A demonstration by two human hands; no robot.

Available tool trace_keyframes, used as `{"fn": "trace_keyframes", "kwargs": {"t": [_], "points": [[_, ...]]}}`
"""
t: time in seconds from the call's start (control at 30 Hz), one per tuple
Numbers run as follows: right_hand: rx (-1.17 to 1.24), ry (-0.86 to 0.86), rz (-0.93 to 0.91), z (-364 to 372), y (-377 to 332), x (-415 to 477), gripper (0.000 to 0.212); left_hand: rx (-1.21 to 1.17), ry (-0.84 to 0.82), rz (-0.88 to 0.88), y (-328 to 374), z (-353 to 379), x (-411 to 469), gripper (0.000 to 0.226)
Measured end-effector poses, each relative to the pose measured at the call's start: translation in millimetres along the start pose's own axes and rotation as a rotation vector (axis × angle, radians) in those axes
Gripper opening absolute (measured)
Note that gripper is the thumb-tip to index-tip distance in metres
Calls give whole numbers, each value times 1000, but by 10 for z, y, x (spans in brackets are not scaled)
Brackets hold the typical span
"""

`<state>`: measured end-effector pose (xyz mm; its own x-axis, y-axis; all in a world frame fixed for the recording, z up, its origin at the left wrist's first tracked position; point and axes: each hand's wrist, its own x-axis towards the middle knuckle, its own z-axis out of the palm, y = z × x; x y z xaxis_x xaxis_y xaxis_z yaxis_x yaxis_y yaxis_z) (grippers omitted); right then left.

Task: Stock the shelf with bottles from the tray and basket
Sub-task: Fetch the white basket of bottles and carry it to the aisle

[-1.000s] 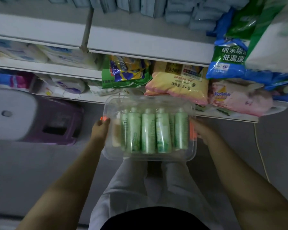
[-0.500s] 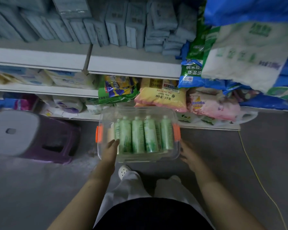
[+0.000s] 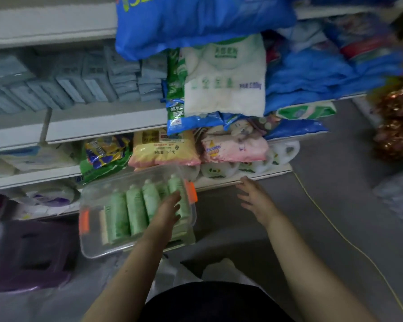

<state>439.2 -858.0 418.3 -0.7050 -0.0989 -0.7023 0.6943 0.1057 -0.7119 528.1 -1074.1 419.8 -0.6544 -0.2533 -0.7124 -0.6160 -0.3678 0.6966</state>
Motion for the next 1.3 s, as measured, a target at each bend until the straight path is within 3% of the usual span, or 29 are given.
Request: {"fn": "trace_keyframes", "kwargs": {"t": [0.27,0.4,0.7,0.8,0.9,1.0,1.13,1.3], "points": [[210,235,-12,-562,157,-304,41,161,-206,22,188,539,6,54],[360,392,-81,-573,195,-487,46,227,-308,33,320,670,-10,44],[522,651,-393,-364,-46,-1028,34,258,-557,142,743,782,-37,47],[539,702,-457,-382,-145,-1245,24,264,-605,179,862,917,-100,32],[546,784,-514,-522,-220,-1465,28,272,-695,240,997,1137,-239,25],[593,885,-588,-779,-304,-1655,25,275,-788,292,1181,1427,-466,36],[610,1004,-693,-1270,-496,-1903,33,341,-814,568,1347,1940,-857,27],[464,1061,-816,-2101,-544,-2243,44,382,-888,742,1241,2852,-1288,37]]}}
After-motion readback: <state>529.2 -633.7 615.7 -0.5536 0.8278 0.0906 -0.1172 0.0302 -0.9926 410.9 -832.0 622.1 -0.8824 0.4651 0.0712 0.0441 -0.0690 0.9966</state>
